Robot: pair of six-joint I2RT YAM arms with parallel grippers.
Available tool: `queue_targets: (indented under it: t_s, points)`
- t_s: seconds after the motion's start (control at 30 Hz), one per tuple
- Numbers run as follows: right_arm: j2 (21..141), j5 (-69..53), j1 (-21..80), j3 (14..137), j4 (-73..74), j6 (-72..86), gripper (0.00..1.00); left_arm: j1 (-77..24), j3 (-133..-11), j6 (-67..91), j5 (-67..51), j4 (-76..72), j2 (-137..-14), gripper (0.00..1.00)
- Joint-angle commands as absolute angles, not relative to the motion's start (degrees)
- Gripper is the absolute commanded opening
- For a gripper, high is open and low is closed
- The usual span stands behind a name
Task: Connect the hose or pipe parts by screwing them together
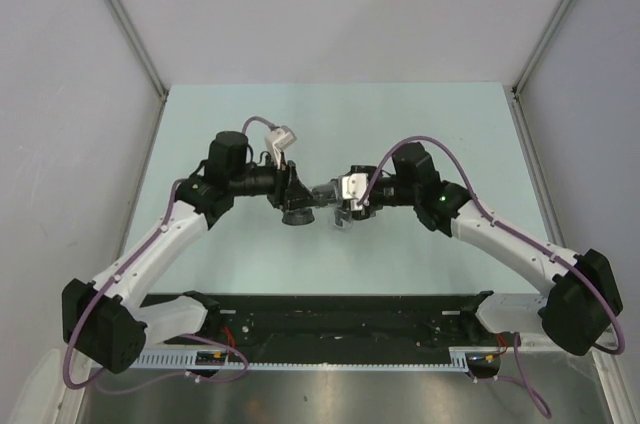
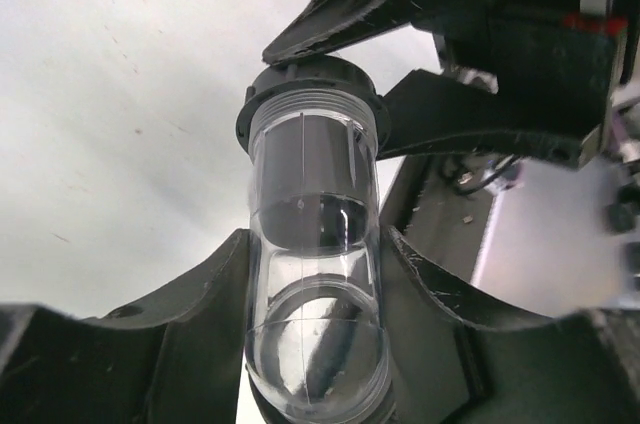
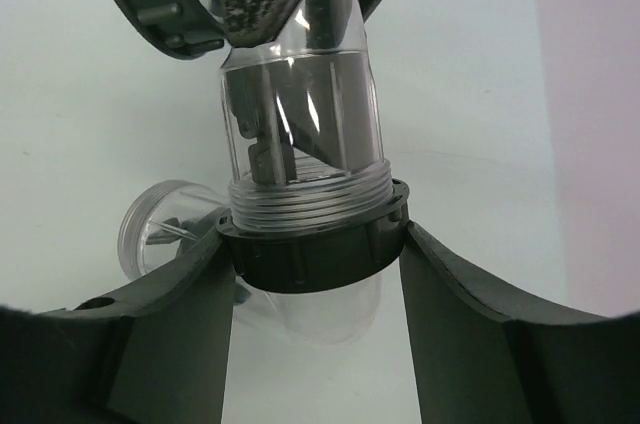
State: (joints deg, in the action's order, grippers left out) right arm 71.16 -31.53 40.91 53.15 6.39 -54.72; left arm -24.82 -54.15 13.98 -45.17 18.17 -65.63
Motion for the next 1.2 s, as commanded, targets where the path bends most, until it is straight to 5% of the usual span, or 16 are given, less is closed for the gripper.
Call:
queue_targets:
  t_s: [0.0, 0.27, 0.67, 1.17]
  points:
    - [72.2, -49.8, 39.0, 57.0, 4.7, -43.6, 0.0, -30.7, -57.0, -7.0, -42.2, 14.1, -63.4, 0.0]
    - [75.2, -62.2, 34.2, 57.1, -3.7, -29.4, 0.0, -36.4, -52.7, -24.8, -40.5, 12.9, -60.0, 0.0]
    - [86.8, -73.1, 27.9, 57.1, -33.6, 15.4, 0.0, -39.9, -47.2, -40.6, -37.5, 8.0, -56.3, 0.0]
    - [86.0, -75.1, 26.6, 57.1, -29.1, 11.5, 0.0, -39.9, -47.3, -36.7, -33.5, 7.9, -57.1, 0.0]
